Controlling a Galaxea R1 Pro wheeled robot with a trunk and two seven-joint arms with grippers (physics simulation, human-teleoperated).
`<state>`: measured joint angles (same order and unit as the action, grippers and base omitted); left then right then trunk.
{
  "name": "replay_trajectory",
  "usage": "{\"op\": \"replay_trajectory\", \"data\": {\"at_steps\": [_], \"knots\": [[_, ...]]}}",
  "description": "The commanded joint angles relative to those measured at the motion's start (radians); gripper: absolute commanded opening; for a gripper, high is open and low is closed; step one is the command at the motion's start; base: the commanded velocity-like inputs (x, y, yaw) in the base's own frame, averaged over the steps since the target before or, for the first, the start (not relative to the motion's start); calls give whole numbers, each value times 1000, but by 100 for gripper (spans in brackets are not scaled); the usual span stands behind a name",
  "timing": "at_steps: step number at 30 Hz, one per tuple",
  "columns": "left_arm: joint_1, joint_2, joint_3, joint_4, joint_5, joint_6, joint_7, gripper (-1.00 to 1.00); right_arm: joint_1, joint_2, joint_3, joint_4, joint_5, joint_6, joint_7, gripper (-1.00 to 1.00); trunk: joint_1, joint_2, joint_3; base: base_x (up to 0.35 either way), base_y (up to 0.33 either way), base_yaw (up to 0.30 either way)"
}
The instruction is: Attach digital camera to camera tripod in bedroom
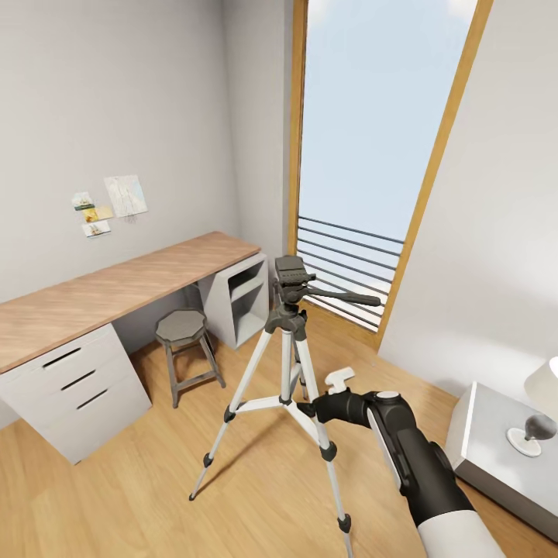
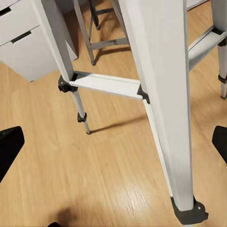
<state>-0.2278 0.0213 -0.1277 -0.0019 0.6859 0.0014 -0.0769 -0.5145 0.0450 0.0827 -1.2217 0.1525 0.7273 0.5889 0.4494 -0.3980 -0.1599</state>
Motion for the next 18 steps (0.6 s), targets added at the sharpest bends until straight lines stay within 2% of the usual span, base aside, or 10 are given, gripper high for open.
{"op": "replay_trajectory", "data": {"at_steps": [1, 5, 11, 18], "knots": [[-1, 0, -8, 0, 7, 0, 0, -100, -1, 1, -1, -1, 10, 1, 8, 100, 1, -2, -2, 0, 0, 0], [-1, 0, -8, 0, 7, 0, 0, -100, -1, 4, -3, 0, 10, -5, 1, 100, 1, -2, -2, 0, 0, 0], [-1, 0, -8, 0, 7, 0, 0, -100, -1, 9, -8, 21, 7, -64, -45, 100, 1, -2, -2, 0, 0, 0], [-1, 0, -7, 0, 8, 0, 0, -100, -1, 14, -8, 156, 3, -167, -111, 100, 1, -2, -2, 0, 0, 0]]}}
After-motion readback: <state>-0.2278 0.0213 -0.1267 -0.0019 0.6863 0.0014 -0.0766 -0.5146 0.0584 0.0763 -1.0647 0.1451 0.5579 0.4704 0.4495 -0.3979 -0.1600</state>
